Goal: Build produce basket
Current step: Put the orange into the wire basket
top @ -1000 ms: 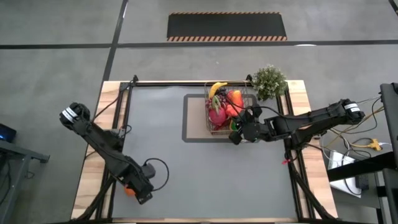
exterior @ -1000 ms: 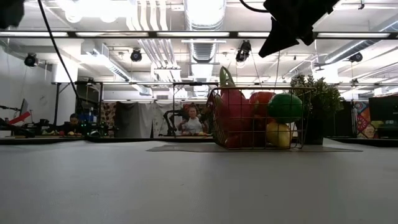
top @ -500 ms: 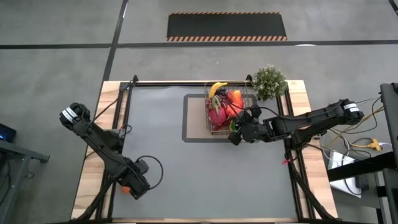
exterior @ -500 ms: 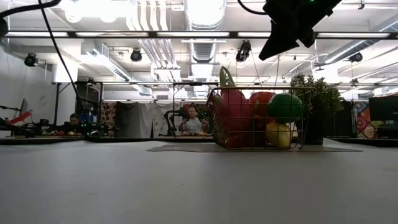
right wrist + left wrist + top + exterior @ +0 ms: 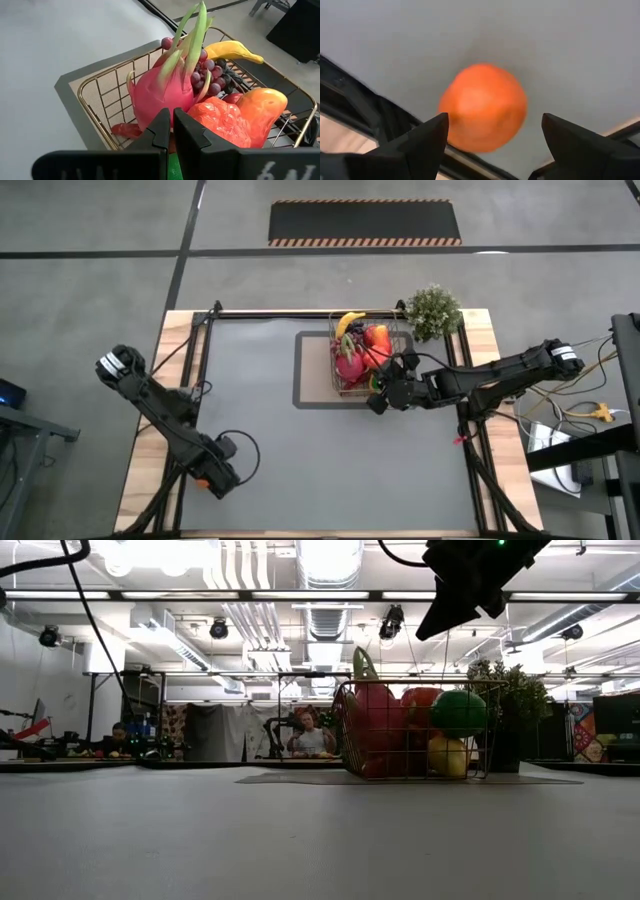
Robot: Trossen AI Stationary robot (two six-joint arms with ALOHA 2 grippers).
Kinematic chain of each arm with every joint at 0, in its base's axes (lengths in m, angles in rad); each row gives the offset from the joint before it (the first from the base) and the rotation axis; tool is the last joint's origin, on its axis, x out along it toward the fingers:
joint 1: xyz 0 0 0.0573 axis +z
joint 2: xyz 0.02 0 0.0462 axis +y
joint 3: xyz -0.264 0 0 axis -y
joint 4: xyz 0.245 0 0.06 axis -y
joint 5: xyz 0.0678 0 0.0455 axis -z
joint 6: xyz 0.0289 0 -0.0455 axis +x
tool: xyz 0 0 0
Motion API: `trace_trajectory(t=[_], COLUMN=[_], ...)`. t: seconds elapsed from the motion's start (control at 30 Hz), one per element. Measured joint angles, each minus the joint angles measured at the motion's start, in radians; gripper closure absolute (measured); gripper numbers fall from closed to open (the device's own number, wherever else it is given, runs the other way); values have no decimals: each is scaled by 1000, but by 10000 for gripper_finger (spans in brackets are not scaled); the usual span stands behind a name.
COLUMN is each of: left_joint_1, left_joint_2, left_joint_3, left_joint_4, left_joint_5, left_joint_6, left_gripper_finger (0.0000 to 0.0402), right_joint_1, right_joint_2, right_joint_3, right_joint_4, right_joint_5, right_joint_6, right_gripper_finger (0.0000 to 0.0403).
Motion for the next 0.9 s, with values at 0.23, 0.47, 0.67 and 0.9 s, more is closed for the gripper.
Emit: trace_trajectory(t=[0.23,0.47,0.67,0.9], left_joint_1=[-22,-30,-31,-26], left_joint_2=[28,61,72,29], left_joint_3=[-23,-23,-21,49], left_joint_4=[32,40,41,62], left_joint_5=[-22,-21,-22,-298], left_joint_6=[26,92,121,187], left_gripper_finger=[100,107,144,155], right_joint_1=[0,0,0,3], right_joint_2=[0,0,0,0], right_joint_3=[0,-2,-3,-4], right_joint_4=[-4,-4,-4,-4], right_joint_5=[0,0,0,0], right_joint_6=[-3,-2,0,-30], right_gripper_finger=[390,390,390,390])
